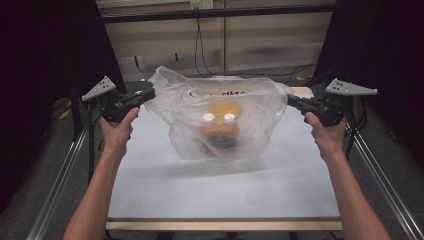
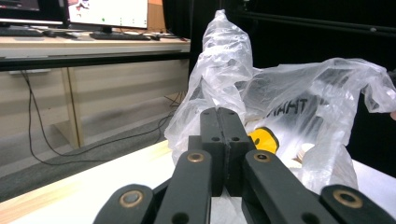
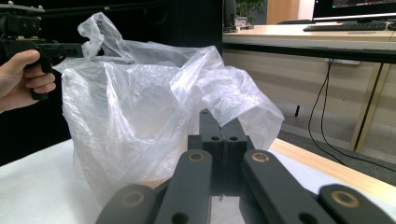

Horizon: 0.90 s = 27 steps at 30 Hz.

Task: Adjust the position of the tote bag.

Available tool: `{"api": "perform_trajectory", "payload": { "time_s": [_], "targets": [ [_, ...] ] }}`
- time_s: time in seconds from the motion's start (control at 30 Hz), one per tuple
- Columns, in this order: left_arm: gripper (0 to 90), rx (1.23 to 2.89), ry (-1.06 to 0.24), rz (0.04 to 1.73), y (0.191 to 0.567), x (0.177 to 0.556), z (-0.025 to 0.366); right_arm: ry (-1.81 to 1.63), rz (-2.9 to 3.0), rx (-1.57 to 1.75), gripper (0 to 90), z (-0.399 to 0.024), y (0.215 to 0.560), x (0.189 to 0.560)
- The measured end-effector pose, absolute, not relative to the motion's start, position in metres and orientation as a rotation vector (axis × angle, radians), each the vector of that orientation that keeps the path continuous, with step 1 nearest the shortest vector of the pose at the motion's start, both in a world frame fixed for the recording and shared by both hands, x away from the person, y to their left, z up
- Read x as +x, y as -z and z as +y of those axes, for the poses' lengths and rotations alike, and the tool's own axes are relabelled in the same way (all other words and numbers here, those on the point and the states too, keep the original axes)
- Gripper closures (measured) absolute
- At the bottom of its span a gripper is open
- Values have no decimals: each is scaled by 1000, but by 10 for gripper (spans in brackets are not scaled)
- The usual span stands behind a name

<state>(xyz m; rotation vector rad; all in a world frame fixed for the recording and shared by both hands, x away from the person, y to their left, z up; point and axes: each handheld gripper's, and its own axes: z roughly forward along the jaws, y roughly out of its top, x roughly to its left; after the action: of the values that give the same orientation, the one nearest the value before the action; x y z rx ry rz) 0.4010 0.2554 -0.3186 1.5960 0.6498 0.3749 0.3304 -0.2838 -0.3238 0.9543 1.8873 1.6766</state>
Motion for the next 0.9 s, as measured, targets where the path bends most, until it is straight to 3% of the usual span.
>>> {"api": "perform_trajectory", "payload": {
  "time_s": [0.37, 0.9],
  "targets": [
    [900, 1664, -383, 601, 339, 390, 251, -1736, 1881, 953, 900, -280, 343, 321],
    [900, 1724, -364, 670, 374, 390, 259, -1628, 1942, 1016, 900, -283, 364, 324]
  ]
}}
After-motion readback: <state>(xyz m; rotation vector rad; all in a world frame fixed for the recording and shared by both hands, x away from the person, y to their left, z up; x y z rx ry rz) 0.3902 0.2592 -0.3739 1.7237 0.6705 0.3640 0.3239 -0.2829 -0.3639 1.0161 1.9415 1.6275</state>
